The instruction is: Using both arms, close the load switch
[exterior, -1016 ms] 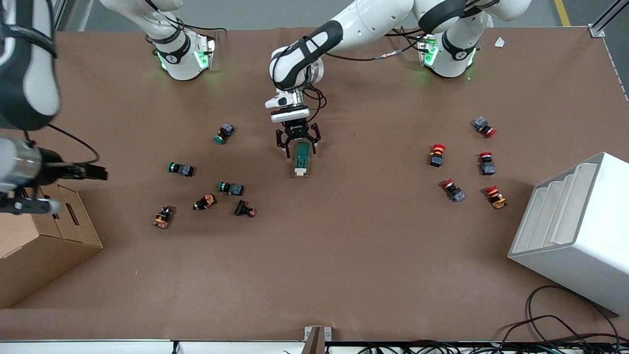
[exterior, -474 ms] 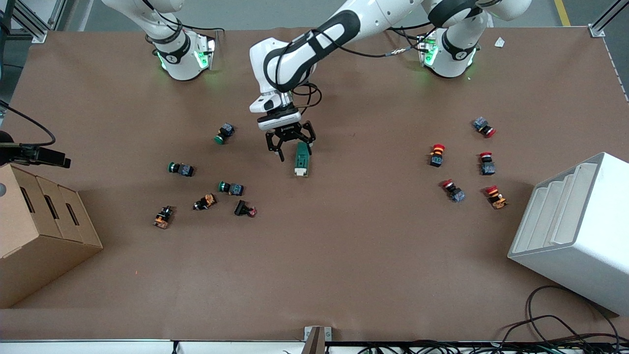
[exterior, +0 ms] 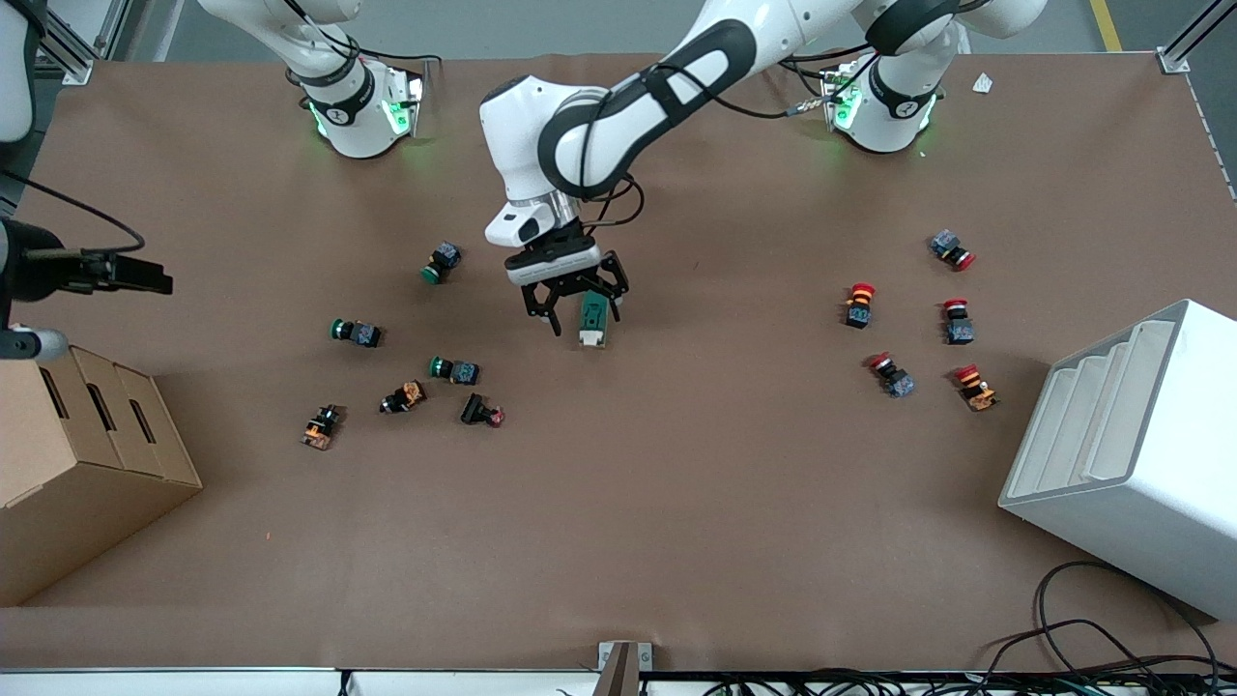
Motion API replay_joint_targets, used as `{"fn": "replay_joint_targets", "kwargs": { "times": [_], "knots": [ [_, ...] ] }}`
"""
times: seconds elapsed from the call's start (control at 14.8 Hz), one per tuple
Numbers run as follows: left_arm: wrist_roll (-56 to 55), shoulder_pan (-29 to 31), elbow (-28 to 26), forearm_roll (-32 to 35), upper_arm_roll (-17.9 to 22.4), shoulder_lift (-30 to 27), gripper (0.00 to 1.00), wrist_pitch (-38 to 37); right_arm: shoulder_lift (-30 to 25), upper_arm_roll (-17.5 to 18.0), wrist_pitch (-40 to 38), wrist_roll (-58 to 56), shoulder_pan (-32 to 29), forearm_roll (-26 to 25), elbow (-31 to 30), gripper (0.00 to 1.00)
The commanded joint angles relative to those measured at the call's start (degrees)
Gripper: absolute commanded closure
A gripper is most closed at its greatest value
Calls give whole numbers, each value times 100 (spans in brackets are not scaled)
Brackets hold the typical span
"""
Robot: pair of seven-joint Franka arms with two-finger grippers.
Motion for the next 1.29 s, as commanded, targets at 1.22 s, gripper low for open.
{"fn": "replay_joint_targets", "kwargs": {
  "times": [1.22],
  "knots": [
    [4548, 3342, -154, -5283, 506, -3358, 0, -1764, -1763, -502, 376, 5, 341, 21, -1231, 0]
  ]
}}
